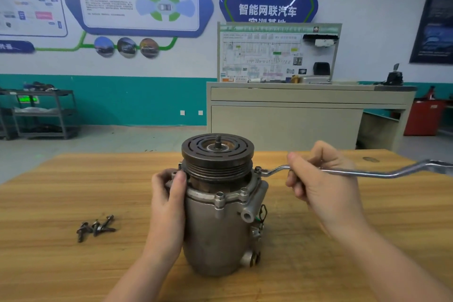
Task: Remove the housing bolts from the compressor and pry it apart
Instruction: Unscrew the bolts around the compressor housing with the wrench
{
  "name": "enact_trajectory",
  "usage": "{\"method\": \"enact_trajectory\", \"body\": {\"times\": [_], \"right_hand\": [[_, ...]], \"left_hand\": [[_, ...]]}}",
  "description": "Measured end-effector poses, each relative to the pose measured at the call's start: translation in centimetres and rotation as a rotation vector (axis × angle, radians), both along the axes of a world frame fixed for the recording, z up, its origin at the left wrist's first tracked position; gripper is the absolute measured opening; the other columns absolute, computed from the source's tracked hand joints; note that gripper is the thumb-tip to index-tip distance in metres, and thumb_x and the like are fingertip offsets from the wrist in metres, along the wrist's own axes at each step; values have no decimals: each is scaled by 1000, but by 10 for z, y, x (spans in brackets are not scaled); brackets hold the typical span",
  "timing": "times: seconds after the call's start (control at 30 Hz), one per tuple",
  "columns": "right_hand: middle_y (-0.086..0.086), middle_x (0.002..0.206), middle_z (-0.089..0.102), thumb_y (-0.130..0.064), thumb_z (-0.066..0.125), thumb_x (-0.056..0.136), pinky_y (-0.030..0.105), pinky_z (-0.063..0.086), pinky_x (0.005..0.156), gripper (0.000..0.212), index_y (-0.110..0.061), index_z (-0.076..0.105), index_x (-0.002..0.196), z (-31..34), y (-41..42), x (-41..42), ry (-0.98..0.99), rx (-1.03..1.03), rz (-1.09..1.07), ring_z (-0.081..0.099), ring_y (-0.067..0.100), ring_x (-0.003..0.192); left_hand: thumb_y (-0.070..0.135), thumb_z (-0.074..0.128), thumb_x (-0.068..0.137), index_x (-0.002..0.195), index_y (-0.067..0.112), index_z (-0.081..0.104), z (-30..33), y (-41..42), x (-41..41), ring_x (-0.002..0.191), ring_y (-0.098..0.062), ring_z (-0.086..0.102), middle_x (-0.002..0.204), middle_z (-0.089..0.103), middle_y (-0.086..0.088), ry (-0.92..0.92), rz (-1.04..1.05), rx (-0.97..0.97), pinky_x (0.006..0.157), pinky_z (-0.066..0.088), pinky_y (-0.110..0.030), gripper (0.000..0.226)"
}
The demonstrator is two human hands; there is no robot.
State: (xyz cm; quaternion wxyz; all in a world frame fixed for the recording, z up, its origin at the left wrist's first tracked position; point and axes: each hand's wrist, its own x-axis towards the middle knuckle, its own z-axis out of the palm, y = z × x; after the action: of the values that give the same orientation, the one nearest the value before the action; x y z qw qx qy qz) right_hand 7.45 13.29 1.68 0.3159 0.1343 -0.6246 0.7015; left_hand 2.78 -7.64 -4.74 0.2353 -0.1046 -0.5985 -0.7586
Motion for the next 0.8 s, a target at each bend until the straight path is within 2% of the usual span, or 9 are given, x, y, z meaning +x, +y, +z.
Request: {"method": "enact_trajectory", "body": {"times": [0.07, 0.13, 0.27, 0.47, 0.53, 0.63, 0.7, 0.8], "right_hand": [[12, 48, 57, -1, 60, 91, 17, 35, 37, 44, -12, 36, 56, -4, -9, 0, 43, 57, -60, 45, 13, 35], [12, 51, 58, -3, 60, 92, 17, 39, 40, 45, -17, 41, 53, -8, -16, 0, 81, 50, -100, 48, 13, 37], [10, 51, 59, -2, 59, 91, 17, 39, 41, 44, -17, 40, 54, -10, -21, -6, 96, 14, -133, 49, 12, 38], [14, 53, 56, -4, 59, 91, 17, 39, 41, 39, -12, 40, 57, -14, -25, 1, 121, 63, -200, 48, 10, 39], [10, 53, 51, -7, 59, 91, 14, 36, 41, 40, -14, 38, 58, -16, -34, 8, 172, 172, -227, 44, 4, 41], [-9, 57, 43, -3, 58, 90, 2, 28, 44, 52, -32, 28, 58, -12, -48, 18, 300, 452, -364, 40, -2, 43], [-10, 56, 43, -3, 56, 90, 2, 29, 45, 52, -33, 29, 57, -5, -48, 20, 256, 454, -338, 40, -2, 43], [1, 49, 52, -4, 60, 89, 17, 38, 40, 41, -24, 42, 57, 7, -31, 16, -2, 255, -100, 46, 4, 41]], "left_hand": [[66, 56, 64, 100, 28, 51, -2, -1, 0, 80, 8, 62, 84, 67, 20, 22, 23, -6, 71, 45, -18, 53], [67, 55, 61, 100, 28, 50, -4, -2, -2, 78, 8, 63, 80, 68, 23, 32, 6, -2, 67, 47, -14, 55], [63, 58, 63, 100, 27, 52, -7, -7, -11, 81, -3, 67, 85, 71, 12, 41, -59, 16, 72, 47, -29, 52], [60, 58, 68, 95, 25, 58, -5, -15, -25, 87, -12, 67, 90, 71, 3, 21, -151, 42, 79, 48, -39, 45], [60, 57, 69, 94, 23, 59, -5, -15, -26, 90, -16, 65, 95, 69, -2, 22, -151, 48, 83, 48, -42, 45], [58, 57, 67, 100, 19, 58, -2, -13, -22, 91, -18, 67, 97, 71, -4, 4, -149, 58, 83, 49, -42, 51], [57, 57, 66, 107, 15, 58, 2, -13, -20, 95, -21, 67, 101, 72, -7, -16, -162, 51, 85, 50, -44, 59], [60, 51, 72, 120, 7, 57, 7, -17, -18, 107, -31, 64, 114, 68, -17, -48, -216, 0, 92, 49, -48, 73]]}}
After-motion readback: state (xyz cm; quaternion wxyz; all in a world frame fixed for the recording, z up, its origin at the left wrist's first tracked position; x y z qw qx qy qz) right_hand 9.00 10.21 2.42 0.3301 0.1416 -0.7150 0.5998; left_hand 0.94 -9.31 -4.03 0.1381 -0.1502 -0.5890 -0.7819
